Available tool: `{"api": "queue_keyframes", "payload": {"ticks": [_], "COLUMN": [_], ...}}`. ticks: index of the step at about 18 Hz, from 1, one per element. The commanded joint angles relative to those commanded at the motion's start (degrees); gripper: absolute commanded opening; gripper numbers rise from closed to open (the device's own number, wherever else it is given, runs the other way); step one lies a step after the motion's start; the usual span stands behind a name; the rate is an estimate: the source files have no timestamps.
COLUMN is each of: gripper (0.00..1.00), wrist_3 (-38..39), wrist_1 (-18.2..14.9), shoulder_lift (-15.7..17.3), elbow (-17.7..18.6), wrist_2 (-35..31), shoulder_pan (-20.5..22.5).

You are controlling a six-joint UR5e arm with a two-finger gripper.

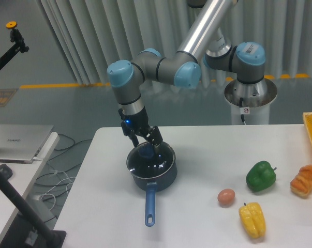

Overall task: Open the lid
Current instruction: 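Lower the gripper onto the blue lid knob, then close the gripper around the blue lid knob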

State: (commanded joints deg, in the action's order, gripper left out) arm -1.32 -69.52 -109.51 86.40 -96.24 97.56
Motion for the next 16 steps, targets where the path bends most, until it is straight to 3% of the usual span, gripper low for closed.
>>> {"api": "queue_keyframes", "payload": {"ticks": [16], "gripper": [1.0], "wrist_3": [-0.5], "wrist_1": [0.3], "shoulder_lift": [-1.4], "elbow": [0.1], "wrist_2": [0.1], "shoulder_pan": [0.3]}}
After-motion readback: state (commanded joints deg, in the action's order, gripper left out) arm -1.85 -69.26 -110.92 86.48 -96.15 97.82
